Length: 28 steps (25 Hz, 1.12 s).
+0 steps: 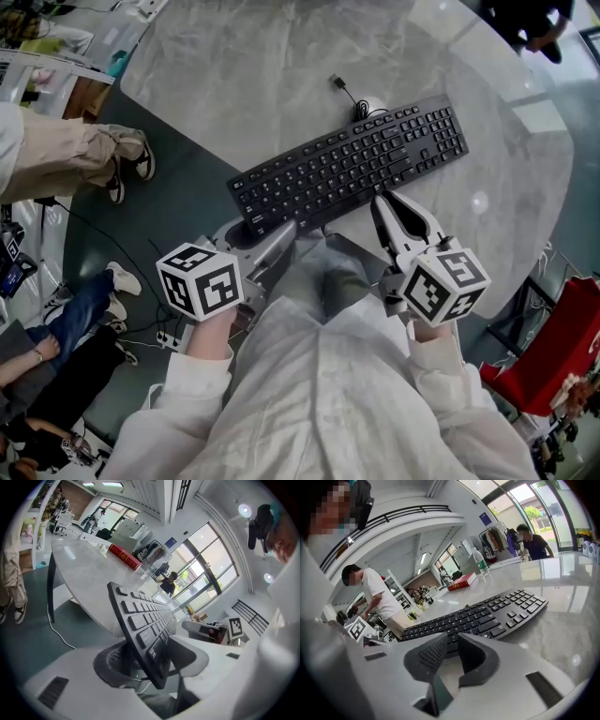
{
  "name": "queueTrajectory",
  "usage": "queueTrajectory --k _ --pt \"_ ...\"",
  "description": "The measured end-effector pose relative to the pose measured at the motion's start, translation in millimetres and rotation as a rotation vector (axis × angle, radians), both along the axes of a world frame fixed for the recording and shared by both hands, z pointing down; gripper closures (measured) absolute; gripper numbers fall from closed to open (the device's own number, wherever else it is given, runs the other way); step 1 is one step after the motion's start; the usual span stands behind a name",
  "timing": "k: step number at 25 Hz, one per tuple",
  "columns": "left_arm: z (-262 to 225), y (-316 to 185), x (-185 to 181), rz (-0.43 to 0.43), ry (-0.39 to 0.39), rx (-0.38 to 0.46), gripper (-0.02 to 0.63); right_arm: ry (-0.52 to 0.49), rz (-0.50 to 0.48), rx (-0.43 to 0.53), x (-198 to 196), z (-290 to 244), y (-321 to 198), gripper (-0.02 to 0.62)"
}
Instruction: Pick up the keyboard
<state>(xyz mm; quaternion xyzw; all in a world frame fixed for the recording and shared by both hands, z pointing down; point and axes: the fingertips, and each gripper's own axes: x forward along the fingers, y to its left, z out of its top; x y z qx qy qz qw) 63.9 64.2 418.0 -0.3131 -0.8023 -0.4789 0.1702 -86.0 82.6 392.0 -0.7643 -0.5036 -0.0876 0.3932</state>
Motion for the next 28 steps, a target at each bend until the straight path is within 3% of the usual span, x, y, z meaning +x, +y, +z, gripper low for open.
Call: queueTrajectory --k 3,6,12,21,28 --pt "-6.8 1.1 1.3 -0.002 -0.007 -0.010 0.385 0.014 0.020 0.012 -2.4 1.5 0.5 0.468" --pt "-9.2 1.7 1.2 -0.004 -0.013 -0.014 0.387 0.022 0.041 0.026 -7.3 5.8 0.1 0.438" --pt "-13.1 3.2 2.9 -0.006 -0.029 -0.019 0.391 0.157 0.118 0.071 -11.1 11.8 1.5 0.346" --pt "-11.7 4.3 1.1 -0.005 -0.038 -0.018 0.394 0.440 0.166 0.147 -5.8 23.3 9.5 0.316" --pt "-10.8 3.8 0.5 -0.005 -0.044 -0.010 0.397 0.491 0.180 0.168 -5.4 29.8 16.6 0.314"
